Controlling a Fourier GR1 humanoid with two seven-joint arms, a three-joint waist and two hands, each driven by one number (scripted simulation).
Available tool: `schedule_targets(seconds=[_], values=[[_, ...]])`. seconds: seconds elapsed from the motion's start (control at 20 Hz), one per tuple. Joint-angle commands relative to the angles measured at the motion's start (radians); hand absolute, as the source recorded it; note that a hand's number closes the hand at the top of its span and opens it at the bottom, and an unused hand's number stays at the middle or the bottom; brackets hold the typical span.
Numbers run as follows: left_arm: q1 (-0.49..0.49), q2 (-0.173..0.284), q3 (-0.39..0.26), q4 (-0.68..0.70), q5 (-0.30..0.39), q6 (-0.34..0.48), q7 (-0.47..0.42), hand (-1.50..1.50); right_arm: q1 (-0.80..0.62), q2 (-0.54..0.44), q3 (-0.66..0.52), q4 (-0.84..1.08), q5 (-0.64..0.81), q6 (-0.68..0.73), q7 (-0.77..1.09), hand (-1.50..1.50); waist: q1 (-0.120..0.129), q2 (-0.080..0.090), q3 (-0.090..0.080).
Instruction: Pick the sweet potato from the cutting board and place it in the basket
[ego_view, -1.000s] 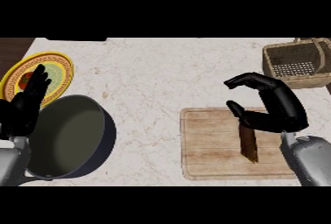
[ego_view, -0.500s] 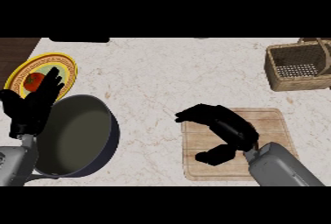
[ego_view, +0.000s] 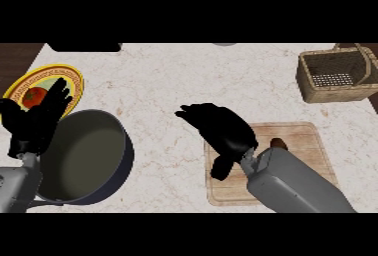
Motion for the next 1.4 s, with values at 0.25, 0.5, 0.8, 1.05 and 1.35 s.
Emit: schedule_targets(seconds=[0.25,0.5,0.8,1.05,1.35], values=[[0.010,-0.048,-0.021,-0.001,-0.001,0.004,0.020,0.00,-0.340,0.039,-0.039,0.046,0.101,0.375,0.480,-1.50,-0.004,0.005,-0.005],[0.025,-0.028,0.010,-0.014,0.010,-0.006,0.028,0.00,-0.409,0.037,-0.188,0.106,-0.131,0.684,0.560,-1.50,-0.014,0.004,-0.005],[0.084,0.027,0.049,-0.049,0.032,-0.060,0.034,0.00,-0.408,-0.019,-0.336,0.027,-0.301,0.847,0.644,-1.50,-0.027,-0.002,-0.004],[0.015,-0.008,0.044,-0.010,0.021,-0.047,0.059,0.00,-0.325,-0.070,-0.432,-0.055,-0.405,0.840,0.667,-1.50,-0.031,0.004,-0.003],[0.067,-0.065,0.025,-0.019,-0.021,-0.025,0.003,0.00,-0.127,-0.149,-0.494,-0.324,-0.453,0.793,0.629,-1.50,-0.024,0.008,-0.003]])
